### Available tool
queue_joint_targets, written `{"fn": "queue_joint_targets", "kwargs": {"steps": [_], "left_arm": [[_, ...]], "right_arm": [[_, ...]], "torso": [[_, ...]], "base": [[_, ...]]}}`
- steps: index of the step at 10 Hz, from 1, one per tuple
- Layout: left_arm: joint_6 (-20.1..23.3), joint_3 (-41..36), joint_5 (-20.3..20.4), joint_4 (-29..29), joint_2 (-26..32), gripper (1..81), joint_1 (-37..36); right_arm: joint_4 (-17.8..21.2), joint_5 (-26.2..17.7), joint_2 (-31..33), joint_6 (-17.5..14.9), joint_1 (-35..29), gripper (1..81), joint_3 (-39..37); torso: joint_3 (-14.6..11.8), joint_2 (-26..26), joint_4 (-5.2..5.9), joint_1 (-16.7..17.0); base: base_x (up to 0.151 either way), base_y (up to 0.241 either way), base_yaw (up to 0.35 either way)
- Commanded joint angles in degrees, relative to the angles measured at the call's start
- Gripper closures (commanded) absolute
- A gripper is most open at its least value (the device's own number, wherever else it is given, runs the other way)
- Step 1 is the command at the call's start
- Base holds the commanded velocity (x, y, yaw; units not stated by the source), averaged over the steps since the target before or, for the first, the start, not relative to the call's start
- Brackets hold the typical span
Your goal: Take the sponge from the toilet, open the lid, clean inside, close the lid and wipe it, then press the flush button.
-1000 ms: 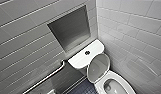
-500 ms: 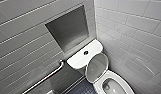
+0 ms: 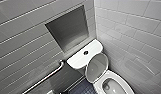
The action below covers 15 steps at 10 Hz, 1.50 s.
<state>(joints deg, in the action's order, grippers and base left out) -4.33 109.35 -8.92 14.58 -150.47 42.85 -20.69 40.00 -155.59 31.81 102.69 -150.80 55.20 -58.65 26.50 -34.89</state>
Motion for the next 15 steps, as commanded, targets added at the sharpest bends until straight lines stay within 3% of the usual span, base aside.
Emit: {"fn": "queue_joint_targets", "kwargs": {"steps": [1, 4, 9, 15], "left_arm": [[-2.6, 6.8, -2.3, 8.5, -2.5, 1.0, -8.7], [-11.6, 9.8, 2.0, 9.2, -3.7, 1.0, -12.7], [-17.3, 9.9, 6.3, 9.2, -4.9, 1.0, -17.4], [-18.7, 17.0, 7.6, 9.2, -14.5, 1.0, -21.1]], "right_arm": [[-1.4, -2.7, -1.4, 0.2, 4.2, 81.1, -1.2], [-1.3, -2.8, -1.8, 0.2, 4.2, 81.1, -1.3], [-1.5, -3.1, -3.1, 0.1, 4.1, 81.1, -1.4], [-1.3, -3.1, -4.1, 0.2, 4.4, 81.1, -2.1]], "torso": [[0.0, 0.0, 0.0, 0.0], [0.0, 0.0, 0.0, 0.0], [0.0, 0.0, 0.0, 0.0], [0.0, 0.0, 0.0, 0.0]], "base": [[0.0, 0.0, 0.0], [0.0, 0.0, 0.0], [0.0, 0.0, 0.0], [0.0, 0.0, 0.0]]}}
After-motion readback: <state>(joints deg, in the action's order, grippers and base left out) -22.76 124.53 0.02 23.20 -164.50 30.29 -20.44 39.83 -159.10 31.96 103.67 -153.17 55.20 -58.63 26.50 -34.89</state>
